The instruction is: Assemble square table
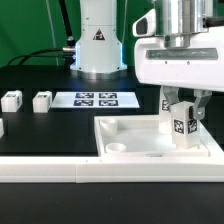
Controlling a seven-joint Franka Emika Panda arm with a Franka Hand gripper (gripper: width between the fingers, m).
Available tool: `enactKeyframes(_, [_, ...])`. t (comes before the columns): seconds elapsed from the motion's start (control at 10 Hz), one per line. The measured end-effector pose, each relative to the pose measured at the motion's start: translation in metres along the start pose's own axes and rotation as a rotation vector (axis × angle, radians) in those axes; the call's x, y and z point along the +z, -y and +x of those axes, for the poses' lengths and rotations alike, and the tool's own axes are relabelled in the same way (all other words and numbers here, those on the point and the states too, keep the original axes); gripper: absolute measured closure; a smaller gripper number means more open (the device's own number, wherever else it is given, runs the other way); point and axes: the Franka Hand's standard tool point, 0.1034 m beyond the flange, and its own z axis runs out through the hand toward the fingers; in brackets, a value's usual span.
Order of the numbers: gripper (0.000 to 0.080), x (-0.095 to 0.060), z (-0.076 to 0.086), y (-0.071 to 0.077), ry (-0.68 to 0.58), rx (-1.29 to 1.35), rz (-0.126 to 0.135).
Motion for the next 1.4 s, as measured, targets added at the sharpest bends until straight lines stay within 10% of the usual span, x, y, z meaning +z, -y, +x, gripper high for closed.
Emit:
enactKeyframes(0.1, [0.0508,0.0001,0.0002,-0.0002,0.000,-0.047,0.000])
enactKeyframes(0.2, [0.0319,0.0001,0.0003,-0.0002,0.000,-0.090,0.000])
enactKeyframes(0.4, [0.0183,0.0000,0.0013,0.0002,-0.001,-0.280,0.000])
enactKeyframes(1.4, [0.0151,0.0035,-0.0052,-0.0024,0.014,-1.055,-0.025])
